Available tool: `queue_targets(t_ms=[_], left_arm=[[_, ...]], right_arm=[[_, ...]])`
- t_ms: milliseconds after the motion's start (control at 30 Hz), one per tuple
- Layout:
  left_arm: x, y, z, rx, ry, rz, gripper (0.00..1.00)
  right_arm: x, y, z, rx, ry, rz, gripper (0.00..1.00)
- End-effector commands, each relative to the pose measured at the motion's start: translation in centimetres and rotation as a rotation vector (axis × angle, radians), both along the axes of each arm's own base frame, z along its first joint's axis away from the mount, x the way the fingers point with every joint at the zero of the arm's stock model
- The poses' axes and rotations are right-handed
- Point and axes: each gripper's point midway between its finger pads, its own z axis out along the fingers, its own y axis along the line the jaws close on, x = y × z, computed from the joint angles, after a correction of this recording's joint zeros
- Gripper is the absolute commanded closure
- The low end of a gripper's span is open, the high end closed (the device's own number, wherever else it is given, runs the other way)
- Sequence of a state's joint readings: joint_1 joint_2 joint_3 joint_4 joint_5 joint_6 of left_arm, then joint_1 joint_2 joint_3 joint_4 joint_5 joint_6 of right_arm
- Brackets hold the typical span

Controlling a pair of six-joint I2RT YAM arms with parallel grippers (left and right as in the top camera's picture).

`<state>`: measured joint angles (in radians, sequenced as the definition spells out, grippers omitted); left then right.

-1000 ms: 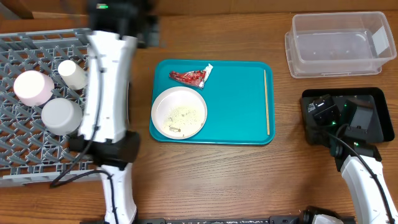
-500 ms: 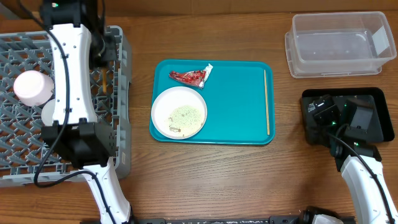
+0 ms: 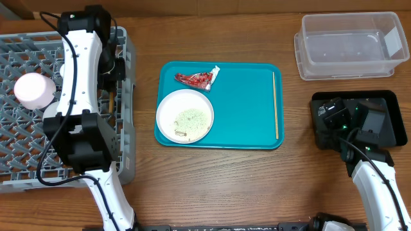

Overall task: Sort waste into correct bins and load items into the dishwasher
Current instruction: 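Lift the chopstick and carry it over the dish rack, then insert the chopstick upright into the rack and open the left gripper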

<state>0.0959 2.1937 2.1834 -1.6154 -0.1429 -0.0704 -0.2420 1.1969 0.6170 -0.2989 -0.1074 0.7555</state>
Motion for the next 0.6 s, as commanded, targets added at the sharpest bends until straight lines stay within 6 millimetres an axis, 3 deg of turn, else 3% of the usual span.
queue_targets(t_ms=[0,567], left_arm=[[0.1,1.5,0.0,0.044,-0.005,-0.002,0.96],[1.8,1.3,-0.4,0.017,-0.057,-0.129,0.96]], right_arm=[[0.7,-0.2,1.4,-0.008,-0.04,-0.001,0.0],[0.7,-0.2,1.4,-0.008,-0.04,-0.001,0.0]])
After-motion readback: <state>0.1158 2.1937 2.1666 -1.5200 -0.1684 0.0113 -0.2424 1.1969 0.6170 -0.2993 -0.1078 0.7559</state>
